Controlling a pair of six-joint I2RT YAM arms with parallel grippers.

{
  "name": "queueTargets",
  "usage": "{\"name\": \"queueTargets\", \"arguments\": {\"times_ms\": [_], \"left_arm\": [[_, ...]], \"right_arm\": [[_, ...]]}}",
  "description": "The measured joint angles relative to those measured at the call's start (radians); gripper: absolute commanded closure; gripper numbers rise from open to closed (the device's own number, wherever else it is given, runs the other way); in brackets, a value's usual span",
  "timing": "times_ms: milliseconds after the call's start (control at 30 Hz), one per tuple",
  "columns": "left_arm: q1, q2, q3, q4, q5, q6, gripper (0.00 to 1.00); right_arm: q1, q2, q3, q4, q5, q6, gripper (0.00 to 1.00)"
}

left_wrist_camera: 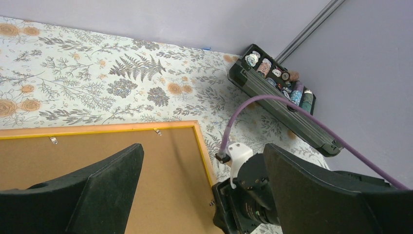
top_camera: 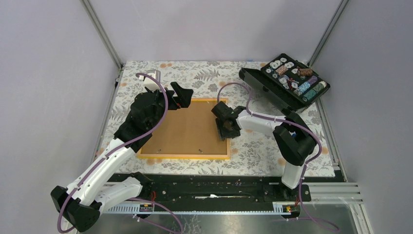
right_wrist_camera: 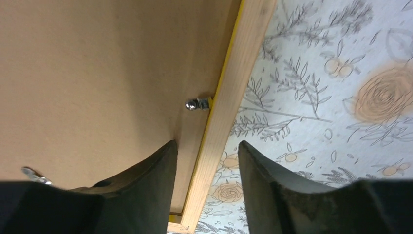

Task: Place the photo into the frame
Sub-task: Adjust the photo frame at the center of the board.

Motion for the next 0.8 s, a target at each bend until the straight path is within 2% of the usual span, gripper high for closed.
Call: {"name": "queueTargets", "arguments": {"times_ms": [200, 333, 467, 667, 733, 800], "left_arm": [[0.000, 0.000, 0.000, 0.000, 0.003, 0.000, 0.02], [0.000, 0.000, 0.000, 0.000, 0.003, 0.000, 0.02], [0.000, 0.000, 0.000, 0.000, 0.003, 0.000, 0.02], [0.000, 0.000, 0.000, 0.000, 0.003, 0.000, 0.02], [0.000, 0.000, 0.000, 0.000, 0.003, 0.000, 0.02], [0.000, 0.000, 0.000, 0.000, 0.003, 0.000, 0.02]], "right_arm": [[0.011, -0.008, -0.039, 0.013, 0.000, 0.008, 0.72], [0.012, -0.006, -0.032, 0.006, 0.023, -0.003, 0.99], [0.007, 0.039, 0.024, 0.001, 0.089, -0.043, 1.00], [0.002, 0.119, 0.110, 0.060, 0.175, -0.215, 1.00], [-0.006, 0.138, 0.129, 0.088, 0.188, -0.274, 0.95], [-0.018, 0.160, 0.154, 0.116, 0.196, -0.340, 0.78]]}}
